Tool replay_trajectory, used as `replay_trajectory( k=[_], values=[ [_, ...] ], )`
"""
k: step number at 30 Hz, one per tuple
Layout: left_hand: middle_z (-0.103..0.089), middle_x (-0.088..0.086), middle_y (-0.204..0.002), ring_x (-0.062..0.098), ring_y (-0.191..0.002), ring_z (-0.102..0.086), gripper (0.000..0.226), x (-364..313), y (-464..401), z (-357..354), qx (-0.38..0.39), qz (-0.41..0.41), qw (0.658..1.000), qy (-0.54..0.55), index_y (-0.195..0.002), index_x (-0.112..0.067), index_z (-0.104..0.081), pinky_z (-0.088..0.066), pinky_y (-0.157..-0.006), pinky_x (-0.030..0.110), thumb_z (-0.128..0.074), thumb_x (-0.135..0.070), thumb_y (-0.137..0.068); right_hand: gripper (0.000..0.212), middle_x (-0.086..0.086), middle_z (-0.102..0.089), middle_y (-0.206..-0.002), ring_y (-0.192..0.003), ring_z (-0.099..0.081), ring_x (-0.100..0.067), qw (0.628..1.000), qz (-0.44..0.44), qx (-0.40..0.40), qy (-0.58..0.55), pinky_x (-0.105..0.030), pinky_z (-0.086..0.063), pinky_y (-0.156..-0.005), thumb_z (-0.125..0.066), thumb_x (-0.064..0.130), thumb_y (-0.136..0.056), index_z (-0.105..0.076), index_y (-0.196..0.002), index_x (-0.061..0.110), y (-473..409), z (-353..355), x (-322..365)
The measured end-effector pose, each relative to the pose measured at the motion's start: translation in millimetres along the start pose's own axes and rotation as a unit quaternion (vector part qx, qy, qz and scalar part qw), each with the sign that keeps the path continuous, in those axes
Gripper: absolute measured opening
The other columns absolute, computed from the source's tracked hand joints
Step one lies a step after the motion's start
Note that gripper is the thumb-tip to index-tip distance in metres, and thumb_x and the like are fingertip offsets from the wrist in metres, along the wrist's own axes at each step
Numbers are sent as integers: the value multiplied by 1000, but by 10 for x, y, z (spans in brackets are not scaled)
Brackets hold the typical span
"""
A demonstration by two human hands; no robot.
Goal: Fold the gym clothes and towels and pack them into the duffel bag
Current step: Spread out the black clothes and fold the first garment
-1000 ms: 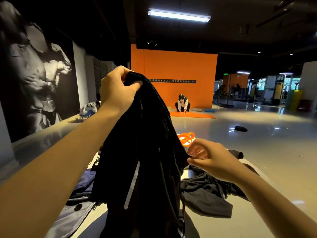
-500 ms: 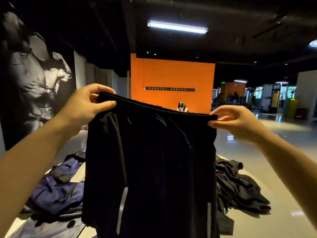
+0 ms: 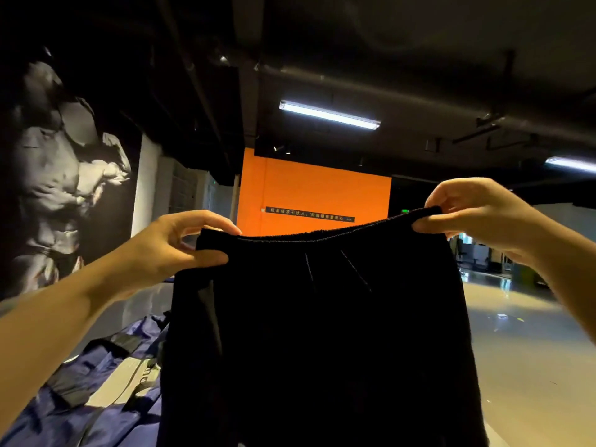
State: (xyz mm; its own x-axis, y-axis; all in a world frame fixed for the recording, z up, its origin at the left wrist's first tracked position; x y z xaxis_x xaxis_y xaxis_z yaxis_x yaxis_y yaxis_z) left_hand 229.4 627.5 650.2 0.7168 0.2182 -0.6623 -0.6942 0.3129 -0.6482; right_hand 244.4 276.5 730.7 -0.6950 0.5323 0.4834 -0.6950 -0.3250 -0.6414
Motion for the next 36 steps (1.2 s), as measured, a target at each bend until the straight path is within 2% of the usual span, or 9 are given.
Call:
replay_trajectory(
  k=[3, 7, 9, 11, 13, 18, 25, 30, 36],
  values=[
    [-70, 0, -106, 21, -95, -70, 66, 48, -33, 66, -12, 4, 999, -33, -103, -27, -71, -56, -68, 21, -88, -56, -45, 77, 1, -68, -68, -62, -66, -12, 995, -5, 31, -94, -17, -52, -54, -90, 60, -16, -68, -73, 13, 35, -8, -78],
    [-72, 6, -97, 23, -87, -71, 60, 6, -62, 186, -45, -16, 999, 16, -97, -30, -72, -56, -67, 21, -86, -59, -46, 37, -3, -66, -70, -64, -67, -17, 970, 53, 38, -236, -21, -55, -56, -92, 33, -43, -71, -71, 21, 141, 38, 24],
    [-73, 5, -89, 20, -83, -70, 39, 19, -91, 184, -95, -15, 995, -10, -91, -26, -73, -54, -68, 21, -86, -45, -60, 20, -1, -61, -69, -64, -61, -19, 989, 39, -36, -140, -23, -51, -55, -82, 18, -60, -66, -72, 20, 98, -17, -80],
    [-71, -1, -84, 18, -83, -67, 12, 6, -194, 118, -159, -5, 960, -230, -87, -27, -68, -51, -73, 26, -77, -24, -79, 20, 4, -54, -72, -68, -53, -21, 988, 20, -106, 112, -22, -42, -57, -74, 10, -78, -56, -81, 16, -17, -124, -204],
    [-68, -5, -90, 16, -86, -63, 14, 5, -263, 73, -179, -2, 930, -322, -93, -28, -64, -50, -80, 32, -69, -16, -87, 19, 5, -51, -77, -66, -48, -18, 979, 24, -143, 140, -17, -38, -51, -68, 9, -86, -50, -87, 16, -85, -166, -184],
    [-61, 8, -96, 20, -84, -60, 26, -186, -117, 213, -200, 78, 976, -48, -113, -15, -52, -53, -64, 19, -58, -5, -90, 21, -3, -51, -85, -56, -52, -13, 992, 21, -125, 29, -11, -37, -41, -60, 6, -90, -48, -87, 23, -15, -61, 78],
    [-63, 10, -100, 16, -79, -62, 16, -663, 195, 86, -194, 49, 980, -15, -99, -23, -56, -53, -56, 15, -51, -9, -95, 15, -7, -55, -94, -72, -57, -20, 994, 2, -108, -3, -25, -44, -58, -57, 9, -93, -52, -92, 23, 448, 157, 487],
    [-63, 13, -102, 26, -86, -59, 14, -1203, 219, 75, -229, -10, 972, -50, -101, -32, -62, -47, -73, 36, -55, -21, -95, 14, -9, -58, -100, -83, -58, -25, 985, 8, -164, -47, -35, -50, -72, -55, 15, -95, -55, -92, 28, 676, 495, 769],
    [-60, 3, -107, 17, -96, -58, 13, -928, 174, -50, -142, 52, 978, -145, -101, -29, -58, -46, -79, 28, -58, -18, -94, 6, -2, -61, -87, -76, -57, -18, 981, -40, -146, 124, -31, -44, -69, -62, 25, -90, -57, -89, 24, 715, 396, 567]
  ],
)
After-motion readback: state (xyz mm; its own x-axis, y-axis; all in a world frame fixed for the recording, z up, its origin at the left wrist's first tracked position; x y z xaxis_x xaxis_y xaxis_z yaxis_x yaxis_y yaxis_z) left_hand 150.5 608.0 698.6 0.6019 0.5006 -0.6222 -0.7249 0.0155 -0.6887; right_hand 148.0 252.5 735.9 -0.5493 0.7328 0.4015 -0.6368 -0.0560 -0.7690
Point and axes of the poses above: each hand's wrist, its own y-axis away from the middle knuckle, its own z-axis out of the back of the hand, x = y × z, the point moved 5 cm from there along -y, towards the middle knuckle
